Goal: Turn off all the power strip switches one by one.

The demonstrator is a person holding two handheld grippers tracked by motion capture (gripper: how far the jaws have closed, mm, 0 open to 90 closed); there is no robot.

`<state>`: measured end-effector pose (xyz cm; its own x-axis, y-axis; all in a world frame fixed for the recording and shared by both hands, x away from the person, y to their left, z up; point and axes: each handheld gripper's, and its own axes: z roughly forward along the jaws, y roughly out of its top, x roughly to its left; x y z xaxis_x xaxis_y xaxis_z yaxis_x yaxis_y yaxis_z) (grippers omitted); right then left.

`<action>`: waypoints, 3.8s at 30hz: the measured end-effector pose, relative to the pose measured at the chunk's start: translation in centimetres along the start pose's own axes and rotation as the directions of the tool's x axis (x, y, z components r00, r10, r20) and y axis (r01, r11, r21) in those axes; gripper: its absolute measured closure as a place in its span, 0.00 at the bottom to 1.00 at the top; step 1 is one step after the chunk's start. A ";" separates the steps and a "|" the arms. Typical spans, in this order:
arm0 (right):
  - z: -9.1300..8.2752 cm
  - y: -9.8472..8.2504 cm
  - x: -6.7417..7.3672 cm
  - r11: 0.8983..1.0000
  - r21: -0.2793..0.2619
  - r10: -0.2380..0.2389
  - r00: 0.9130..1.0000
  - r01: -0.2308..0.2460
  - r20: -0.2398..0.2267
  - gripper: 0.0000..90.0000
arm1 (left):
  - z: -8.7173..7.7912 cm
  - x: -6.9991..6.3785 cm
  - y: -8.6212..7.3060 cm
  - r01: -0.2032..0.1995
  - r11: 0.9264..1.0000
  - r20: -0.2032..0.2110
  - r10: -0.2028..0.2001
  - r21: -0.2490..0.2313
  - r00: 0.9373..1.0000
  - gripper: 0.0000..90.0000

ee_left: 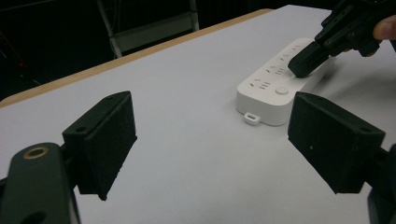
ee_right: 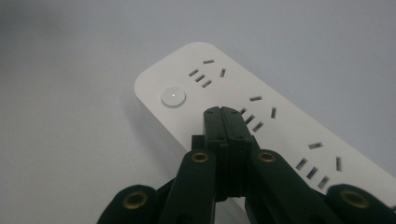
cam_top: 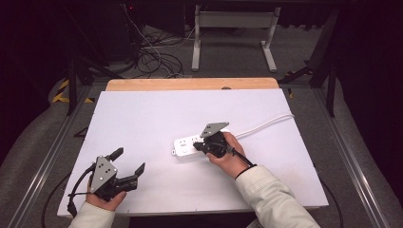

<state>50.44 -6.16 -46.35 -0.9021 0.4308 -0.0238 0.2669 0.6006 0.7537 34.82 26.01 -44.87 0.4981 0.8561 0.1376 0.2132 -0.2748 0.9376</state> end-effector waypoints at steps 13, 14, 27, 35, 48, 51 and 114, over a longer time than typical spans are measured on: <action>0.1 0.0 0.2 1.000 0.006 -0.002 1.000 0.002 0.014 1.00 | 0.0 -0.1 0.0 -0.006 1.000 -0.004 0.006 0.001 1.000 0.17; 0.1 0.0 0.2 1.000 0.009 -0.005 1.000 0.005 0.016 1.00 | 0.0 -0.1 0.0 -0.004 1.000 -0.006 0.004 0.001 1.000 0.17; -2.7 2.6 1.5 0.993 -0.102 -0.063 0.998 0.062 -0.011 1.00 | 0.0 -0.1 0.0 -0.001 1.000 -0.018 0.001 0.005 1.000 0.17; -2.4 2.7 1.1 0.995 -0.099 -0.035 0.999 0.033 -0.019 1.00 | 0.0 0.0 0.0 0.002 1.000 -0.016 -0.002 0.002 1.000 0.17; 0.5 3.1 2.1 0.998 -0.044 -0.043 0.997 0.040 -0.068 1.00 | 0.0 0.1 0.0 0.003 1.000 -0.011 -0.003 0.004 1.000 0.17; 1.0 2.9 2.1 0.999 -0.033 -0.035 0.997 0.033 -0.071 1.00 | 0.0 0.1 -0.1 0.006 1.000 -0.009 -0.006 0.003 1.000 0.17; 2.0 2.2 1.8 0.999 -0.016 -0.030 0.997 0.029 -0.075 1.00 | 0.0 0.0 0.0 0.002 1.000 -0.004 -0.002 0.001 1.000 0.17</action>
<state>50.10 -2.73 -46.04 -0.9325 0.3611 0.0029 0.2355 0.6021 0.7629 34.85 26.05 -44.88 0.4939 0.8587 0.1368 0.2156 -0.2733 0.9375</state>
